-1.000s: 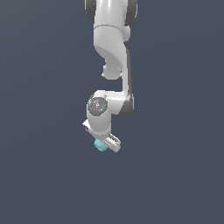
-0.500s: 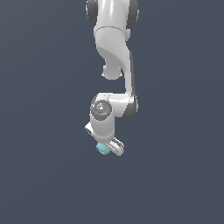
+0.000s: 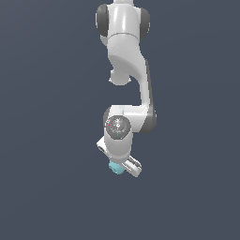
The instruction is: Pick up the object and move it to a goal position.
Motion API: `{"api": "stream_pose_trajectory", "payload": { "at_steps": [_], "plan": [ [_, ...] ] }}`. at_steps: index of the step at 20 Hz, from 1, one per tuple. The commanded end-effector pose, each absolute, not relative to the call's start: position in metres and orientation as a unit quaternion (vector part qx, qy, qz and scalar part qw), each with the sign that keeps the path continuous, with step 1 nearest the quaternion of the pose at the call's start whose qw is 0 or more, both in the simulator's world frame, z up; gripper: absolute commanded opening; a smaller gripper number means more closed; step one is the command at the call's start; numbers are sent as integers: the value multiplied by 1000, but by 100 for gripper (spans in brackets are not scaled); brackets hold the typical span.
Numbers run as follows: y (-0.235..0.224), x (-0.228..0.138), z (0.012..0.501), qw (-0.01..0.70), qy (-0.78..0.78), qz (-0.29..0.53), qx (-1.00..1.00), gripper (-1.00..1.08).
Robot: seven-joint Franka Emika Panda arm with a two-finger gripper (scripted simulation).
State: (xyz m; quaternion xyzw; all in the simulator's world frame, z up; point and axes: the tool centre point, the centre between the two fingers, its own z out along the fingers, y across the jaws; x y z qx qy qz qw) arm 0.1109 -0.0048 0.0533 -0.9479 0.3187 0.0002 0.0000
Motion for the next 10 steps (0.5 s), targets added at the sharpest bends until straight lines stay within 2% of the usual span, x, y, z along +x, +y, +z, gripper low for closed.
{"api": "stream_pose_trajectory", "payload": {
  "at_steps": [1, 10],
  "plan": [
    [2, 120, 55, 0, 319, 0, -948, -100],
    [14, 139, 59, 0, 319, 0, -948, -100]
  ]
}}
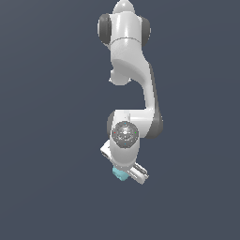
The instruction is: Pick up the object and move it to a goal position.
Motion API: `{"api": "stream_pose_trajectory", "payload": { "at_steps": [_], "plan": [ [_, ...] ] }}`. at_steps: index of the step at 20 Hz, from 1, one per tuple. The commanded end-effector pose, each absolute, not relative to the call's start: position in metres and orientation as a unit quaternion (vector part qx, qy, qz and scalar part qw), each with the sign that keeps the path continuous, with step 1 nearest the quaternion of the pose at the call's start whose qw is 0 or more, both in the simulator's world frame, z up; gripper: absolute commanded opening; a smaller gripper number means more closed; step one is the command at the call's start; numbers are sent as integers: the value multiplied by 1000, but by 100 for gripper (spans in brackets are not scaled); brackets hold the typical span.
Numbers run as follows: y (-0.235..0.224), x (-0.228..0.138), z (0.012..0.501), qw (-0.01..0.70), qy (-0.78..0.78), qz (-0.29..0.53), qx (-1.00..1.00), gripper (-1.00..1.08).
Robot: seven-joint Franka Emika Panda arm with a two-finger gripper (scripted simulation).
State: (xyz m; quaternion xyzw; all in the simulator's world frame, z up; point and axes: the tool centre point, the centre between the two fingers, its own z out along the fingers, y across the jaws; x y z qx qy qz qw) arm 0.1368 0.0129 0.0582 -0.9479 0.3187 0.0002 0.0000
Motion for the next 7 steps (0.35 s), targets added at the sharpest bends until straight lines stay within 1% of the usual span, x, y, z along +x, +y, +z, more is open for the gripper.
{"api": "stream_pose_trajectory", "payload": {
  "at_steps": [1, 7],
  "plan": [
    [15, 140, 59, 0, 319, 0, -948, -100],
    [16, 143, 59, 0, 319, 0, -948, -100]
  ]
}}
